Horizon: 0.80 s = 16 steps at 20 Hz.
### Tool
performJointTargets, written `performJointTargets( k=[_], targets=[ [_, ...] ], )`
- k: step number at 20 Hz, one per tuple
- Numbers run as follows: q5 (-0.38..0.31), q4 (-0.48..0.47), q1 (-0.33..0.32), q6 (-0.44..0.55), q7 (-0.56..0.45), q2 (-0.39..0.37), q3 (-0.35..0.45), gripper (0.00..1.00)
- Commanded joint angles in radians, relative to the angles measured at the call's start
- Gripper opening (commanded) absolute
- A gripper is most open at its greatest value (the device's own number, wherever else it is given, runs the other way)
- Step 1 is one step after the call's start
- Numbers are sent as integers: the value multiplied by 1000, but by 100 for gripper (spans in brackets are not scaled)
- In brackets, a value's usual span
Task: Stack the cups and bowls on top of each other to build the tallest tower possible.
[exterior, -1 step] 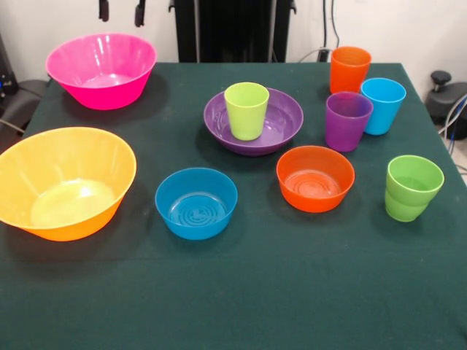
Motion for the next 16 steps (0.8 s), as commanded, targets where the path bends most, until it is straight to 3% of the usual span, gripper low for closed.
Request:
performJointTargets(
  k=[1, 3, 6, 10, 13, 16],
  targets=[
    [30, 17, 29, 45, 104, 36, 44, 100],
    [25, 10, 43, 35, 117, 41, 39, 100],
    [45, 25, 40, -16, 100, 56, 95, 100],
    [-30, -21, 56, -38, -26, 87, 176, 100],
    [-52, -36, 8, -55, -136, 137, 271, 100],
    [-68, -56, 16, -47, -118, 146, 277, 100]
  ],
)
